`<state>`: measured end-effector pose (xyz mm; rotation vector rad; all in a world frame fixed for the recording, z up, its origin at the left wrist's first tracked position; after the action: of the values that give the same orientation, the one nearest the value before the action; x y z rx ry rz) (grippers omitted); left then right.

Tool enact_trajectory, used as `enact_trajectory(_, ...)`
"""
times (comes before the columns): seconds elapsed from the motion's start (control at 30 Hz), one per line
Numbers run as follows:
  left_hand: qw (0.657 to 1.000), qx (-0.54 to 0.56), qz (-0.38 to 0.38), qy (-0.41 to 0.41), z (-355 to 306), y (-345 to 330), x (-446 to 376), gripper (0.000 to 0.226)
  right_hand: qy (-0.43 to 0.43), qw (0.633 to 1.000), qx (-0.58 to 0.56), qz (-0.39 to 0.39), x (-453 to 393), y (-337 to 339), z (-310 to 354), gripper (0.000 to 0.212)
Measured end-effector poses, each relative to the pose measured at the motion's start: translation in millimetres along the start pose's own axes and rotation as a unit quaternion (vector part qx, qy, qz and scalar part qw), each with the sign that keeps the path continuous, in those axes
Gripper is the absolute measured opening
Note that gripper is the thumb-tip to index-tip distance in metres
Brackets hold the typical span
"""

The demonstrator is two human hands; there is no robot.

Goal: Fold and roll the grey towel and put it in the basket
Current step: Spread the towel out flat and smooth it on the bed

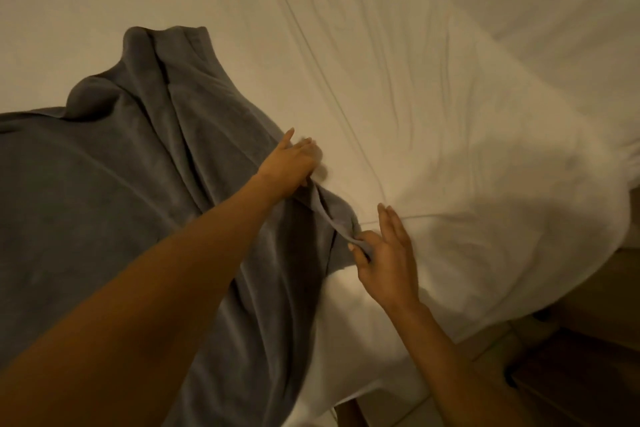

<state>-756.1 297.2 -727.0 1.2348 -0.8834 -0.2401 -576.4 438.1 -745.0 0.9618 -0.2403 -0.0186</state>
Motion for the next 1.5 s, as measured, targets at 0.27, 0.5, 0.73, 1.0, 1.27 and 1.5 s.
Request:
enact_trajectory(0.27, 0.992, 0.005, -0.087, 0.091, 30, -3, 16, 0.041, 0.009, 1.0, 0.017, 0.009, 8, 0, 1, 0.008)
enact_trajectory(0.5, 0.966, 0.09, -0.161, 0.179, 75, -9, 41, 0.034, 0.038, 0.992, 0.109, 0.044, -4, 1, 16, 0.015)
enact_trajectory(0.73, 0.934, 0.076, -0.18, 0.297, 125, 3, 56, 0.052, 0.03, 0.988, 0.149, 0.024, -10, 0, 19, 0.022)
enact_trajectory(1.0, 0.967, 0.045, -0.139, 0.209, 117, 12, 49, 0.036, 0.016, 0.995, 0.095, 0.025, -29, -7, 38, 0.025)
enact_trajectory(1.27, 0.963, 0.097, -0.147, 0.205, 111, -25, 56, 0.042, 0.072, 0.989, 0.076, 0.102, -100, -31, 78, 0.036)
enact_trajectory(1.5, 0.958, 0.094, -0.179, 0.203, 112, -29, 58, 0.04, 0.112, 0.974, 0.107, 0.164, -124, -58, 89, 0.033)
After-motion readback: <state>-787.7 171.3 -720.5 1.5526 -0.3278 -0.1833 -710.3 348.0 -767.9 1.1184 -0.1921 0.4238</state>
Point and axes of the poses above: each hand's wrist, its own x-axis away from the middle knuckle, its own y-axis out of the back of the hand, z = x × y, the point moved 3 cm from there along -x, towards the middle knuckle, and after that the axes turned 1 degree about z, right-handed, at the moved point
